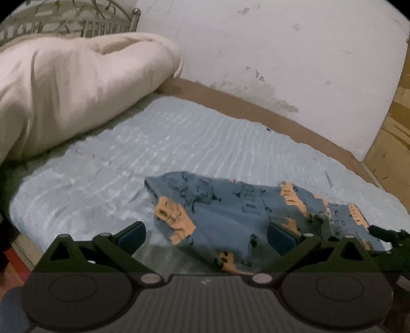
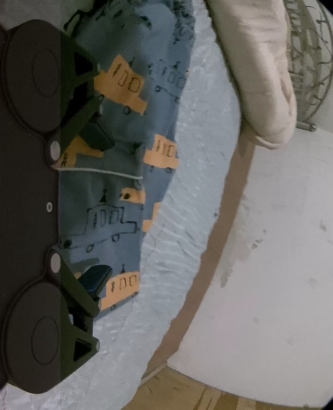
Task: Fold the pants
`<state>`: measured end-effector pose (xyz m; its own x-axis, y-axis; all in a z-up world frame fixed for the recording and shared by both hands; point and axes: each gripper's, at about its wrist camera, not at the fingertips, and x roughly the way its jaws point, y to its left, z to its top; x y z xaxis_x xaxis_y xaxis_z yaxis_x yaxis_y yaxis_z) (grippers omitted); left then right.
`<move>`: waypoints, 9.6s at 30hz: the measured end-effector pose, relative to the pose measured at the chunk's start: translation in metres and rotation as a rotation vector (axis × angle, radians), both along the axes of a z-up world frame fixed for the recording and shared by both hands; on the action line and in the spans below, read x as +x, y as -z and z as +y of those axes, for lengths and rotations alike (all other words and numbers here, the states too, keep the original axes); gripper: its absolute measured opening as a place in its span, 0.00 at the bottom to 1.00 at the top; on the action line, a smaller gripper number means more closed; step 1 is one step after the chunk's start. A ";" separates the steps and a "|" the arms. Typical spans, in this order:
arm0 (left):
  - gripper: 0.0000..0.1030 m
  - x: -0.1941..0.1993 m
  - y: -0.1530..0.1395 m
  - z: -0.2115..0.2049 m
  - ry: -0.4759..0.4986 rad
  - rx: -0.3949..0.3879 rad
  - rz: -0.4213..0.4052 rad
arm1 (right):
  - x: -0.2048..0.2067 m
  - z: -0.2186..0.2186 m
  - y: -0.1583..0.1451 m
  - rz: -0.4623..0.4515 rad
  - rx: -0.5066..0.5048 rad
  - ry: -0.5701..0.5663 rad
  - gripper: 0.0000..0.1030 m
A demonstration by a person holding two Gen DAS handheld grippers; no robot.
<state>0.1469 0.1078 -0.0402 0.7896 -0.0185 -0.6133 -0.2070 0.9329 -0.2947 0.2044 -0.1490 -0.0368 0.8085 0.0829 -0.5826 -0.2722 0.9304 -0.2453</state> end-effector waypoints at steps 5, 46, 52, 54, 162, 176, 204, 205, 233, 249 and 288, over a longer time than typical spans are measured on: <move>1.00 0.008 0.019 0.005 0.001 -0.101 -0.009 | -0.019 -0.004 0.000 -0.028 -0.002 0.033 0.99; 0.17 0.011 -0.002 0.021 -0.167 -0.240 -0.081 | -0.032 -0.033 0.024 -0.053 0.108 0.209 0.99; 0.16 0.022 -0.038 -0.014 -0.083 -0.151 -0.140 | -0.038 -0.042 0.019 -0.088 0.164 0.206 0.99; 0.16 0.027 -0.049 -0.029 -0.044 -0.126 -0.156 | -0.045 -0.048 0.009 -0.133 0.205 0.200 0.99; 1.00 0.068 0.020 -0.145 0.279 0.024 0.151 | -0.018 -0.175 -0.008 0.110 0.539 0.393 0.34; 1.00 0.127 0.004 -0.152 0.270 0.145 0.079 | 0.042 -0.151 -0.025 0.056 0.255 0.149 0.99; 1.00 0.093 0.024 -0.179 0.321 0.093 0.132 | 0.014 -0.160 -0.007 0.118 0.188 0.240 0.99; 1.00 0.090 0.023 -0.180 0.321 0.096 0.136 | 0.011 -0.162 -0.007 0.125 0.191 0.258 0.99; 1.00 0.009 0.008 -0.158 0.378 0.153 0.134 | -0.105 -0.164 -0.003 0.082 0.260 0.324 0.99; 1.00 0.080 -0.007 -0.148 0.243 0.112 0.087 | 0.009 -0.161 -0.032 0.121 0.398 0.121 0.99; 0.24 0.139 0.015 -0.141 0.315 -0.167 0.232 | 0.053 -0.190 -0.005 0.266 0.669 0.134 0.27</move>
<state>0.2858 -0.0330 -0.0554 0.5713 -0.3511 -0.7419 0.0017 0.9044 -0.4267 0.2574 -0.3392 -0.0322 0.6746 0.4004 -0.6201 -0.1171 0.8875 0.4457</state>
